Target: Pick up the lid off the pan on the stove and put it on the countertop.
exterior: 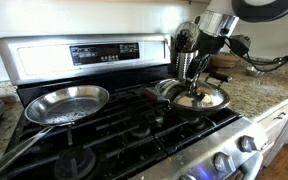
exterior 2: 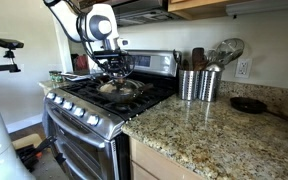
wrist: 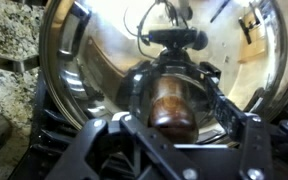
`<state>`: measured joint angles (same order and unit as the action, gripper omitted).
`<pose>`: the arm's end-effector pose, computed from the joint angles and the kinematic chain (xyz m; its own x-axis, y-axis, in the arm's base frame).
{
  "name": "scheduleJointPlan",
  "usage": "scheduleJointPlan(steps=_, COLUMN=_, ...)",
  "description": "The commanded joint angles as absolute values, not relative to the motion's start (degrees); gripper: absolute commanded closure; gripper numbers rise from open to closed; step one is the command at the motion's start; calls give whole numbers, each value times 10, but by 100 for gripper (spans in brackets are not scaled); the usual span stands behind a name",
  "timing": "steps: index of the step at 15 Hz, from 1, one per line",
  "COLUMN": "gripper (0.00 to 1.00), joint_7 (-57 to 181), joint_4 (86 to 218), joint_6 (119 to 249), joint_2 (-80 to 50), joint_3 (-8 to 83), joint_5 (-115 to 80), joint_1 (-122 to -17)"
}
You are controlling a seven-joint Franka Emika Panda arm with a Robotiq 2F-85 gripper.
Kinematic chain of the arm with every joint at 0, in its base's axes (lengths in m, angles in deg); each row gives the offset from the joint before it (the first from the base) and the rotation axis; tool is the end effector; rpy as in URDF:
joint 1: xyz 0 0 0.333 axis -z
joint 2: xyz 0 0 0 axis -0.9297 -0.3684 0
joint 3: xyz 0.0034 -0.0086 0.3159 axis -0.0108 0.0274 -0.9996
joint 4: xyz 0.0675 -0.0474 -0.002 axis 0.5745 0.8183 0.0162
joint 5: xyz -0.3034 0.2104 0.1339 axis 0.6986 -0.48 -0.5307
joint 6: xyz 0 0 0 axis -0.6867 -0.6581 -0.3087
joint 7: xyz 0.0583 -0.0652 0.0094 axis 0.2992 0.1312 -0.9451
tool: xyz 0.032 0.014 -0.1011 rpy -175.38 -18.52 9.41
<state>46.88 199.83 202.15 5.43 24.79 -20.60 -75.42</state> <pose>0.4803 0.1337 0.3513 0.8641 0.4275 0.2656 0.4291 -0.9016 0.0550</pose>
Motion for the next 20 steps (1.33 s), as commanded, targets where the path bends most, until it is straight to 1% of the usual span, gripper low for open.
scheduleJointPlan(steps=1, gripper=53, joint_7=440, joint_4=1993, joint_6=2026, joint_2=57, joint_3=254, joint_5=-231, joint_1=-764)
scheduleJointPlan(steps=2, gripper=61, joint_7=438, joint_4=1993, joint_6=2028, joint_2=60, joint_3=254, joint_5=-232, joint_1=-764)
scheduleJointPlan(steps=4, gripper=71, joint_7=434, joint_4=1992, joint_6=2032, joint_2=60, joint_3=258, joint_5=-231, joint_1=-763)
scheduleJointPlan(steps=5, gripper=78, joint_7=432, joint_4=1992, joint_6=2032, joint_2=59, joint_3=260, joint_5=-229, joint_1=-762)
scheduleJointPlan(steps=6, gripper=80, joint_7=434, joint_4=1991, joint_6=2030, joint_2=58, joint_3=259, joint_5=-228, joint_1=-762)
scheduleJointPlan(steps=10, gripper=80, joint_7=467, joint_4=1995, joint_6=2003, joint_2=77, joint_3=253, joint_5=-194, joint_1=-761)
scheduleJointPlan(steps=20, gripper=80, joint_7=592, joint_4=2047, joint_6=2013, joint_2=201, joint_3=233, joint_5=-51, joint_1=-735)
